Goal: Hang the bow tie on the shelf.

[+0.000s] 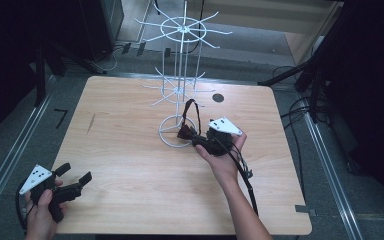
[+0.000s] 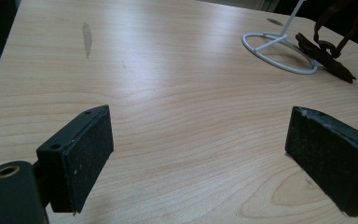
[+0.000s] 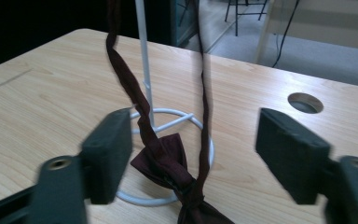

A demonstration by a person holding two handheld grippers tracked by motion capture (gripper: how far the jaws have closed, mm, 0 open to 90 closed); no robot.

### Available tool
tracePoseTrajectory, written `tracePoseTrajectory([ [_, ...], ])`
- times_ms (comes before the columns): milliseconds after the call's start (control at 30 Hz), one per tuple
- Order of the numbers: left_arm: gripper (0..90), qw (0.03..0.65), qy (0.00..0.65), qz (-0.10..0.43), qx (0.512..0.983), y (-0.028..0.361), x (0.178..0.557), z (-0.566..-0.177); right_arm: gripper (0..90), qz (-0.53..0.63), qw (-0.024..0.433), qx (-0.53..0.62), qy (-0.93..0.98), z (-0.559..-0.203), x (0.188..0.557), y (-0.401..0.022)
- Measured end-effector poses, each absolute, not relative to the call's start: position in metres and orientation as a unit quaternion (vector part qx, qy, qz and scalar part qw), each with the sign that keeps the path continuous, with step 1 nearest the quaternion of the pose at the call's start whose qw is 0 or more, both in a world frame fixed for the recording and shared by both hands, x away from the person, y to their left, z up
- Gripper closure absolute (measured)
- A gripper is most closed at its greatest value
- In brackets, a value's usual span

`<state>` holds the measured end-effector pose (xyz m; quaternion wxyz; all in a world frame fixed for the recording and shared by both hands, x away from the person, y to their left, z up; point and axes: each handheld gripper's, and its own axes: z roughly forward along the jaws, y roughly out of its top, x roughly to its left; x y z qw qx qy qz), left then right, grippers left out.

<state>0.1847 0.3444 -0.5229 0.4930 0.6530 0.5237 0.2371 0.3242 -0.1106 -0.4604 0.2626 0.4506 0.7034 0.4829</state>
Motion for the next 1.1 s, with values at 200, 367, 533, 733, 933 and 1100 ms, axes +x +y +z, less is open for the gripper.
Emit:
tracePoseTrajectory([
  [200, 8.2, 0.492, 0.525, 0.237, 0.653, 0.344, 0.185, -0.523, 20.1, 0.49, 0.244, 0.454, 0.703, -0.457, 0.32, -0.122],
  [367, 8.2, 0.492, 0.524, 0.239, 0.653, 0.344, 0.184, -0.523, 17.5, 0.492, 0.239, 0.454, 0.703, -0.459, 0.314, -0.131],
  [533, 8.2, 0.493, 0.524, 0.238, 0.653, 0.344, 0.185, -0.523, 16.3, 0.488, 0.237, 0.455, 0.706, -0.464, 0.307, -0.142],
  [733, 8.2, 0.492, 0.524, 0.239, 0.653, 0.344, 0.185, -0.523, 15.9, 0.487, 0.235, 0.465, 0.701, -0.469, 0.301, -0.156],
  [933, 8.2, 0.491, 0.525, 0.24, 0.653, 0.344, 0.185, -0.523, 15.1, 0.485, 0.23, 0.471, 0.7, -0.479, 0.295, -0.167],
  [1100, 8.2, 0.492, 0.525, 0.239, 0.652, 0.344, 0.184, -0.523, 15.0, 0.481, 0.233, 0.48, 0.696, -0.483, 0.291, -0.178],
])
